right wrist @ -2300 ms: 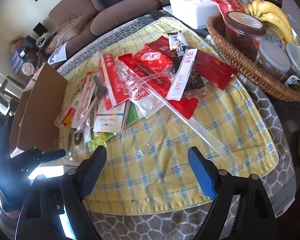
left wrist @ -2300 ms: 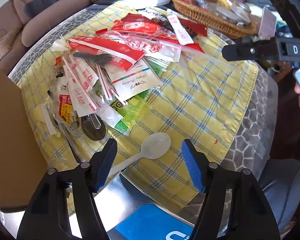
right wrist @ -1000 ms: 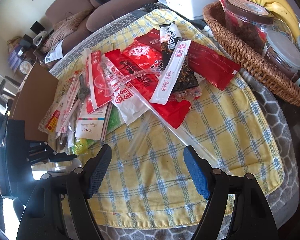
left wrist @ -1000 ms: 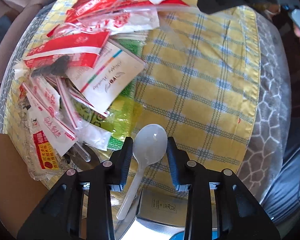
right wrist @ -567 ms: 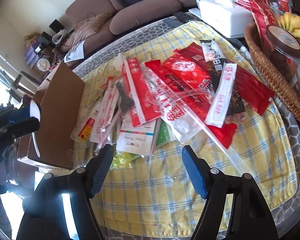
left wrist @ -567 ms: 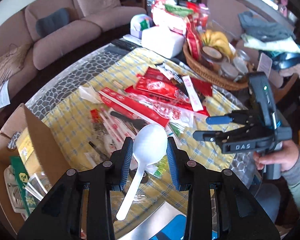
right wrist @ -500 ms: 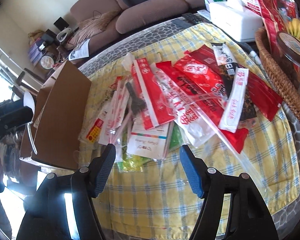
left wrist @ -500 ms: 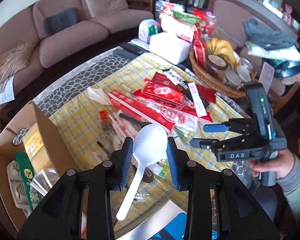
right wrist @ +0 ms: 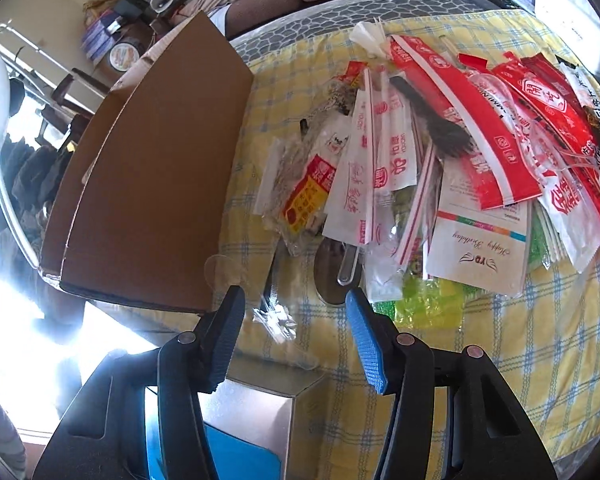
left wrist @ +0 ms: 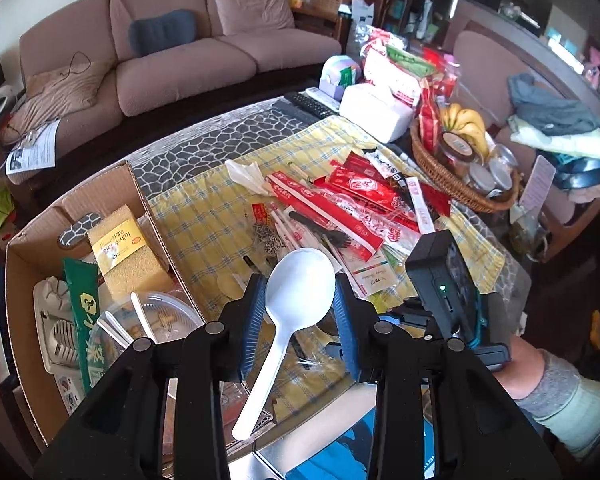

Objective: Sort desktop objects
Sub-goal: 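Lift the white spoon with the left gripper and carry it over the box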

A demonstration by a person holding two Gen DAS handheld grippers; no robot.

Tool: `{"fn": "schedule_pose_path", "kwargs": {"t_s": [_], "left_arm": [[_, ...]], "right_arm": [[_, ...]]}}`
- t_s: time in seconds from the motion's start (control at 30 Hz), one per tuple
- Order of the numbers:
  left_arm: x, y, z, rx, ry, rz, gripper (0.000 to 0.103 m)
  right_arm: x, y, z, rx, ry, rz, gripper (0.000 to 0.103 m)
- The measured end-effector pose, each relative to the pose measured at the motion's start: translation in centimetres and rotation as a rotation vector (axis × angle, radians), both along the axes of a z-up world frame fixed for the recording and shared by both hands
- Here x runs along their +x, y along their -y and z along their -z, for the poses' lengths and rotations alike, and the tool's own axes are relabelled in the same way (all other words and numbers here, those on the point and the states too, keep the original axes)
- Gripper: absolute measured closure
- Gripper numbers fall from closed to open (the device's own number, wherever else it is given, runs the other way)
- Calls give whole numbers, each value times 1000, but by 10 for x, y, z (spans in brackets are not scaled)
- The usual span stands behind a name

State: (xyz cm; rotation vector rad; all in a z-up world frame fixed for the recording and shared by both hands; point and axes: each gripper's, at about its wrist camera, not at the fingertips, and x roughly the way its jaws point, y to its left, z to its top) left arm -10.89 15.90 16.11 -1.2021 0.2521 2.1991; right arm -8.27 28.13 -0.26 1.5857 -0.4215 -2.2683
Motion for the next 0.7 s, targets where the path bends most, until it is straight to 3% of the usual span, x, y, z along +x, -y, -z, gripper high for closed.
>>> {"fn": "schedule_pose_path", "kwargs": {"t_s": [0.23,0.43,0.7], "left_arm": [[3,24,-7,37,-1,-22,71],[6,51,-9,60,10,-57,71],[6,84,-10,72,23,-107,71]], "right_arm": [[-10,52,-14,33,-53,-147,47],[-14,106,2,263,-93,-347,48],[-13,132,30,447,-92,-527,51]]}}
